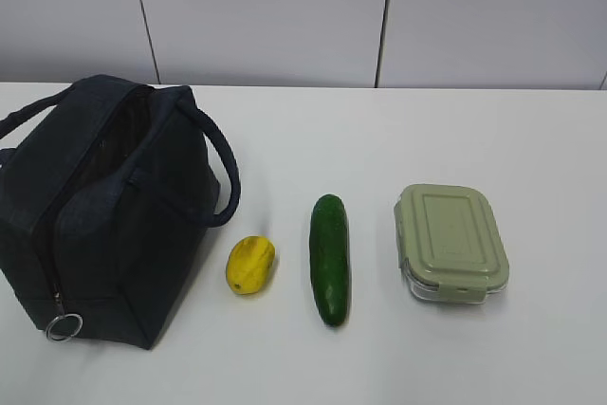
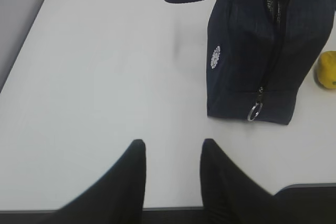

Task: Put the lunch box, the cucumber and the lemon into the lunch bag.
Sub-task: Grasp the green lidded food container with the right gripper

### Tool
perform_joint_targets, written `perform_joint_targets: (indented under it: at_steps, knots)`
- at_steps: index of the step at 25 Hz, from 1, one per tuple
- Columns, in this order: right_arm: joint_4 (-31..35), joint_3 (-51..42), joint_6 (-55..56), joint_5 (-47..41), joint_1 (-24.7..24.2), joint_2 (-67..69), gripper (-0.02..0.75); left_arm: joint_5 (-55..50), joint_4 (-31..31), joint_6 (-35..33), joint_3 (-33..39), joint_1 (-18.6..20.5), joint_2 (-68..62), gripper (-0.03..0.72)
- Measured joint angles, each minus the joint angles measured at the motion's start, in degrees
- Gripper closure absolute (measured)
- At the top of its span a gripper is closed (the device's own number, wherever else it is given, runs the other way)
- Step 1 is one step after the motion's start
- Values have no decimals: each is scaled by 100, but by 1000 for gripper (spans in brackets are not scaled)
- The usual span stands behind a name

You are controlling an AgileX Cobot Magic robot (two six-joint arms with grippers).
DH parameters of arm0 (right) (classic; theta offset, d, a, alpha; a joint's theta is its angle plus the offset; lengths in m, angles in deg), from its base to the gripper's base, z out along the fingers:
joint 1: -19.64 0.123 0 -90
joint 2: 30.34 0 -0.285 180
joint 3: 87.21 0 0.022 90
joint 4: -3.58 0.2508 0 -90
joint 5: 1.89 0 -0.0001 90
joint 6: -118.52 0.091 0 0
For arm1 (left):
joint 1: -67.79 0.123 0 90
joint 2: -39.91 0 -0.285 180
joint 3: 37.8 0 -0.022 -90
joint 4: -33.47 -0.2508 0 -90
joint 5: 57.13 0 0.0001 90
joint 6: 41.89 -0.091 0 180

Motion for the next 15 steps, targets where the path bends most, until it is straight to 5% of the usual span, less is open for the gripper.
perform_joint_targets:
  at_steps: [15]
  knots:
    - [11, 226, 0, 0, 0, 0, 209, 0, 0, 0, 0, 0, 0, 450]
